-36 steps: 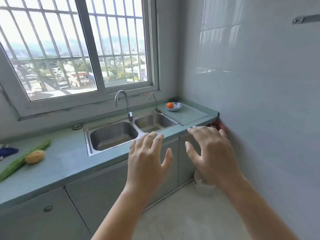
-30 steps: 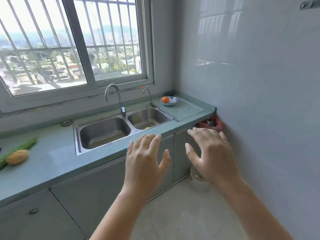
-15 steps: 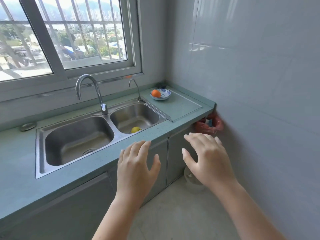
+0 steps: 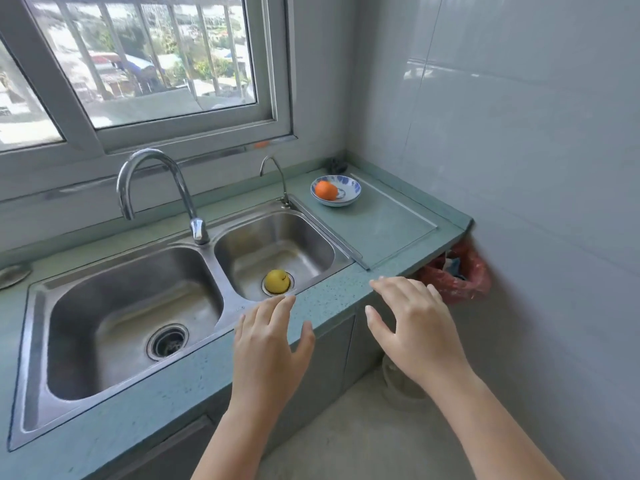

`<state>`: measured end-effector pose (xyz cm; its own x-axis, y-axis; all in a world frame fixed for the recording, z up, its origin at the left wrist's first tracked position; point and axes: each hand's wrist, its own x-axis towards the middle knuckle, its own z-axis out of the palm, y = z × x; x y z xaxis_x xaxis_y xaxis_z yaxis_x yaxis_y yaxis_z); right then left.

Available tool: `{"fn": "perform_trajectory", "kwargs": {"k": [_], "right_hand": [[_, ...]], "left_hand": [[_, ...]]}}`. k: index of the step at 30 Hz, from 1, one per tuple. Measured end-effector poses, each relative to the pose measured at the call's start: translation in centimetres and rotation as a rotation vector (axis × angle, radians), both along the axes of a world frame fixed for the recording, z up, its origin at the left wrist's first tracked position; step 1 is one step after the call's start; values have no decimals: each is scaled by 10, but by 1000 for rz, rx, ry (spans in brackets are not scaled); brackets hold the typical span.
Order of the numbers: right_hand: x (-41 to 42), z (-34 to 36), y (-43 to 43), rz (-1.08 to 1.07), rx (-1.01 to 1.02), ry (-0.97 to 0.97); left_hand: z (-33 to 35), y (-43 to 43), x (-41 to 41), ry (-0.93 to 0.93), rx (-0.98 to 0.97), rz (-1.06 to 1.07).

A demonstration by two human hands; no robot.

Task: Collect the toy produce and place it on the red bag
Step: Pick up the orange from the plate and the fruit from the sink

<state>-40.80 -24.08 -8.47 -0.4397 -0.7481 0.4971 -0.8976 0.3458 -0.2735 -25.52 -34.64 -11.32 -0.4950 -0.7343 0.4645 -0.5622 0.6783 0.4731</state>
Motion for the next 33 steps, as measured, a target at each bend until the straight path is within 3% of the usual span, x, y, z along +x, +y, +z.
{"fn": "perform_trajectory", "kwargs": {"k": [15, 23, 33], "right_hand": [[-194, -32, -115, 217, 74, -93], [-230, -56, -177, 333, 138, -145], [-265, -78, -270, 300, 221, -195]], "left_hand": [[-31, -86, -148, -11, 79, 201], [-66, -121, -175, -116, 156, 337], [-97, -207, -200, -86, 268, 353]]}}
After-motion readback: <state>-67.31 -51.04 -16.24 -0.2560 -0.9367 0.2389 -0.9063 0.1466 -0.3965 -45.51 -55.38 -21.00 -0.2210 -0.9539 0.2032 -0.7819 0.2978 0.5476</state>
